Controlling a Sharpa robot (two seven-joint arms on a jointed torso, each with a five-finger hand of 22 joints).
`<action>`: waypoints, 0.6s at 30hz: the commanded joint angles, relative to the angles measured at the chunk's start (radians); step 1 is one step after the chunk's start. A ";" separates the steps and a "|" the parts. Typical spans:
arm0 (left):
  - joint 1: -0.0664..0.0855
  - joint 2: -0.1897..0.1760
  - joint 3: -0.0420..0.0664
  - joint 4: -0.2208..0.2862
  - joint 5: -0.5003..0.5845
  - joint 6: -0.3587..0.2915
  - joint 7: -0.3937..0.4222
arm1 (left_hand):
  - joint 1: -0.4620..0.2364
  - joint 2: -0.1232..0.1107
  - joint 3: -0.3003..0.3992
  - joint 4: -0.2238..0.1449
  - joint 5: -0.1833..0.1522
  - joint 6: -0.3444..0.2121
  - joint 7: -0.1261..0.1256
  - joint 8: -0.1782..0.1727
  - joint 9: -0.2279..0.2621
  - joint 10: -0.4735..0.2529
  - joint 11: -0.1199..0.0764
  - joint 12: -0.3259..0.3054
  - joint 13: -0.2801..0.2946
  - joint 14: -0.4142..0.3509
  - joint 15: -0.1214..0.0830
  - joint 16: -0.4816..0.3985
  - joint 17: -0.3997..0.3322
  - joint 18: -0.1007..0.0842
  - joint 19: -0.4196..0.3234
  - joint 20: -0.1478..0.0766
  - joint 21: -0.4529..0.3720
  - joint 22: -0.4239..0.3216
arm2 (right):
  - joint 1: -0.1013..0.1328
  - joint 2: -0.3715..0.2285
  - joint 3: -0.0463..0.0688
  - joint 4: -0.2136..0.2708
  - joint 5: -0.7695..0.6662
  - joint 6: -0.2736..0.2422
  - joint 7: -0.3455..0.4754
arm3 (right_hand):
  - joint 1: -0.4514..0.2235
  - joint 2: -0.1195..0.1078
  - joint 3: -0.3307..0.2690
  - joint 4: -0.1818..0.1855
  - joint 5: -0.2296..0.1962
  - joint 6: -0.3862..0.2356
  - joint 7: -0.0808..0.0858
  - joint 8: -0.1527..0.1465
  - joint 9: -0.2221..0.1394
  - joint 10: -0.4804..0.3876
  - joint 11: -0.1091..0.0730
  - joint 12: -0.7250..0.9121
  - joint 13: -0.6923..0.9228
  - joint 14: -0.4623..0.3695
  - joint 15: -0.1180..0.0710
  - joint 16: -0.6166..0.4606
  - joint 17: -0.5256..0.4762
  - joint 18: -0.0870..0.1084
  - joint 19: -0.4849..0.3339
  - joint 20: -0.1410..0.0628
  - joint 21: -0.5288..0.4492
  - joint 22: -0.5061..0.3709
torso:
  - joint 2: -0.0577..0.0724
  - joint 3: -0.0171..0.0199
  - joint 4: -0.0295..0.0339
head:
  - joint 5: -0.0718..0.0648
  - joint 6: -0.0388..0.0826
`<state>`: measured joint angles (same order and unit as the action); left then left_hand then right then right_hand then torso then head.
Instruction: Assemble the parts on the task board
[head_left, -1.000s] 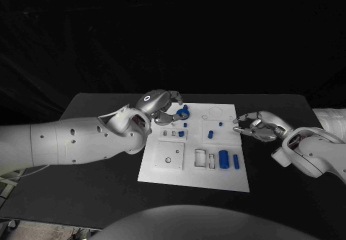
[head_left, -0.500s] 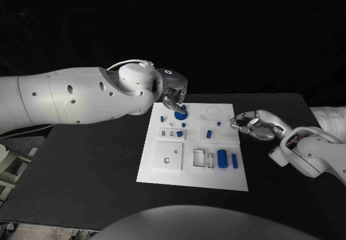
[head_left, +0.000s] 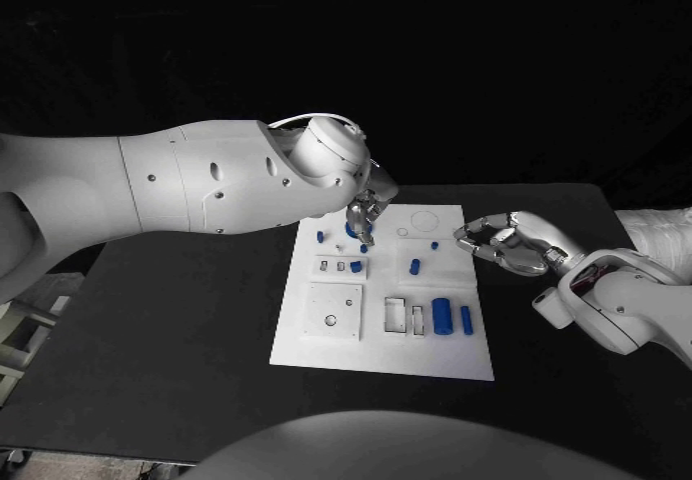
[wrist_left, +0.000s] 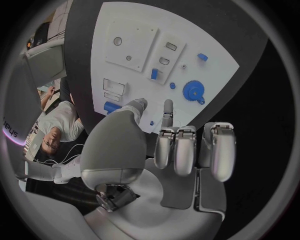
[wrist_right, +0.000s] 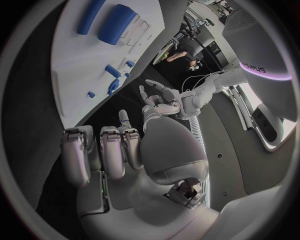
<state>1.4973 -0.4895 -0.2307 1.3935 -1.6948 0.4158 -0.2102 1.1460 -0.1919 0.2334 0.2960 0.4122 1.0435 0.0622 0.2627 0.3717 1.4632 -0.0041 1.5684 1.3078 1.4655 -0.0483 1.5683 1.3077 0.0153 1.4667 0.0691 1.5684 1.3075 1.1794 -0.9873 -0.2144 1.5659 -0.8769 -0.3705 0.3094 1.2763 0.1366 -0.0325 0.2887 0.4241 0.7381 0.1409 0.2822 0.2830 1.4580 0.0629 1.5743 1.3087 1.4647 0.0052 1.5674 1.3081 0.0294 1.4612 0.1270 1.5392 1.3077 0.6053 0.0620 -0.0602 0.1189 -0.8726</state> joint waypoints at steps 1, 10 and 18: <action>-0.010 0.016 0.000 -0.018 -0.041 0.076 0.053 | -0.018 0.000 -0.007 -0.001 0.000 0.010 0.000 -0.005 0.007 0.108 -0.006 0.002 0.263 0.105 -0.005 0.003 0.263 -0.015 0.104 -0.009 0.002 0.263 | 0.001 0.000 0.000 0.004 -0.011 -0.011 0.023 | -0.005 -0.004 0.006 0.001 0.010 0.007 0.002 0.005 0.002 0.113 -0.001 -0.003 0.262 0.106 0.006 0.003 0.263 -0.020 0.080 -0.004 0.004 0.250 | 0.000 -0.0007 -0.0003 | 0.000 0.000; -0.065 0.045 0.000 -0.041 -0.040 0.054 0.046 | -0.032 0.006 -0.002 -0.002 0.006 0.015 0.001 -0.005 0.022 0.108 -0.003 0.002 0.263 0.105 -0.003 0.003 0.263 -0.015 0.104 -0.009 0.002 0.263 | 0.001 0.000 0.000 0.003 -0.011 -0.006 0.020 | 0.002 -0.008 0.013 -0.001 0.023 0.003 0.002 0.008 0.004 0.113 -0.001 -0.003 0.262 0.106 0.006 0.003 0.263 -0.019 0.077 -0.004 0.001 0.249 | 0.000 -0.0018 0.0003 | 0.006 0.000; -0.098 0.048 0.000 -0.050 -0.072 0.008 0.015 | -0.036 0.007 0.000 -0.002 -0.003 -0.003 0.008 -0.015 0.039 0.108 0.002 0.002 0.263 0.105 0.001 0.003 0.263 -0.015 0.104 -0.005 0.002 0.263 | 0.001 -0.002 0.000 0.008 -0.011 -0.008 0.038 | 0.006 -0.009 0.016 -0.001 0.027 0.002 0.001 0.009 0.005 0.113 -0.002 -0.003 0.262 0.106 0.006 0.003 0.263 -0.019 0.079 -0.004 0.002 0.250 | 0.000 -0.0001 0.0001 | 0.015 0.000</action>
<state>1.4008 -0.4430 -0.2312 1.3442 -1.7335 0.4452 -0.1803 1.1175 -0.1846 0.2335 0.2960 0.4122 1.0450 0.0678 0.2533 0.4097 1.4632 -0.0040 1.5684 1.3078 1.4654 -0.0483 1.5683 1.3075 0.0152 1.4667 0.0692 1.5684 1.3075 1.1806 -0.9890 -0.2147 1.5703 -0.8778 -0.3782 0.3243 1.2799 0.1330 -0.0212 0.2882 0.4474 0.7381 0.1409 0.2861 0.2871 1.4579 0.0629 1.5746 1.3100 1.4647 0.0052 1.5674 1.3079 0.0294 1.4612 0.1270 1.5391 1.3075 0.6053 0.0612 -0.0595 0.1310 -0.8726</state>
